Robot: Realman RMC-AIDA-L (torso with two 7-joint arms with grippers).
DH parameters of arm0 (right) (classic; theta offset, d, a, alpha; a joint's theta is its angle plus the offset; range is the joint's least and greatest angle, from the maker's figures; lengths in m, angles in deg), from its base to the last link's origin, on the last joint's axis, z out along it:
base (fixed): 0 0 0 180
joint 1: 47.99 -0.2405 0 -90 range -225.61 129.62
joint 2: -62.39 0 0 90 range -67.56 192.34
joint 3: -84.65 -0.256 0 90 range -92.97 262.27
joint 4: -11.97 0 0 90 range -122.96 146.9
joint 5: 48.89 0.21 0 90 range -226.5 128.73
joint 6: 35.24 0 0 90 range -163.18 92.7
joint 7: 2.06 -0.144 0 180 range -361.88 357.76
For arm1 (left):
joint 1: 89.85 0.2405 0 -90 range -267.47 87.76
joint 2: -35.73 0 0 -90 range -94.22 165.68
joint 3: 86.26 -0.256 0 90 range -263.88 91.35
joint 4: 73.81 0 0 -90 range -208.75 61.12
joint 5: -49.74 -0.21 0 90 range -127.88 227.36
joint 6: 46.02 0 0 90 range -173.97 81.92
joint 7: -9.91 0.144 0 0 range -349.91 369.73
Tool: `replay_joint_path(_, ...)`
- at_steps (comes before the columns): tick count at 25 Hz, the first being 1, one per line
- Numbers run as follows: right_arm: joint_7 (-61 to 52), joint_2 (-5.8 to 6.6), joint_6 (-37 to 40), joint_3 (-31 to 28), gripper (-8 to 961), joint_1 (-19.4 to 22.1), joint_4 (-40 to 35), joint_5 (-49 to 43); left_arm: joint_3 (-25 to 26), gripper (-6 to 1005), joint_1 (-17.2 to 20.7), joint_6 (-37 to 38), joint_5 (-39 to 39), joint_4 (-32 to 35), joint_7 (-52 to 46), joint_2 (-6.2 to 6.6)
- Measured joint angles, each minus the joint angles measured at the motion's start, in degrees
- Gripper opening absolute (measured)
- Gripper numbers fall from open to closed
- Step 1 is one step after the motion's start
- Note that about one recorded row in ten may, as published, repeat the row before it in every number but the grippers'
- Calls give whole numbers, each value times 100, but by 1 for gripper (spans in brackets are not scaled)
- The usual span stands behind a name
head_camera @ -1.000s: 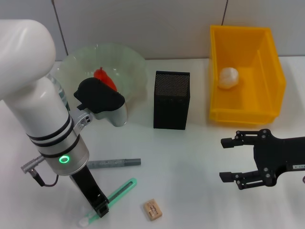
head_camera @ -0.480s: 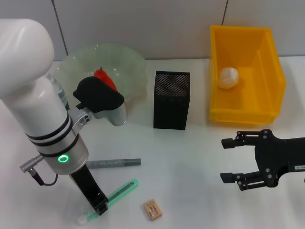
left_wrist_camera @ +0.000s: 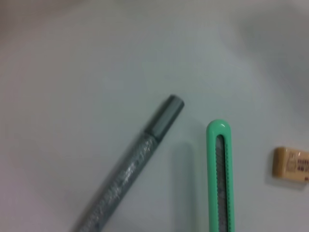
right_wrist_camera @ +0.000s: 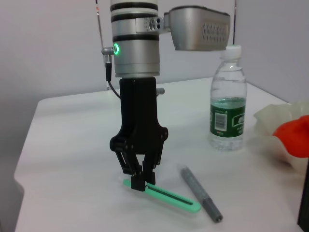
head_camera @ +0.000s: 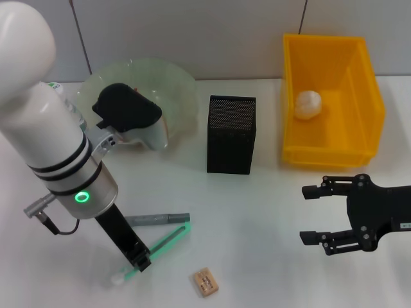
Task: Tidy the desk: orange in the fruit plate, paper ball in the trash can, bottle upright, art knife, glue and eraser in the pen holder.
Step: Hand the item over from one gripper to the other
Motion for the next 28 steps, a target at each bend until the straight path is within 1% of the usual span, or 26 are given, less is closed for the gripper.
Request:
replay_joint_path(3,1,0,2,-53,801,8,-34,-1,280,184,0,25,52,97,119,9)
replay_joint_path(6,1,-4,4,-74,801,18,-64,-1,363,184,0,28,77,99,166,7)
replay_joint_path(7,1,-5,5,-131,801,29,-83,-1,729,185,-1,32,411,90,371,11)
replay_joint_path(11,18,-6,6,-262,801,34,-156,-7,1086,186,34,41,821,70,597,17)
replay_joint_path(18,80,-11,-21,-510,801,48,-337,-8,1597,187,257,-46,1694,-74,1180,29)
replay_joint_path(22,149,-20,-21,-637,801,38,-429,-7,1786,188,373,-171,2288,-372,1589,31)
replay_joint_path(28,157,-27,-34,-654,801,-4,-449,-4,2234,190,394,-233,2844,-967,2261,28)
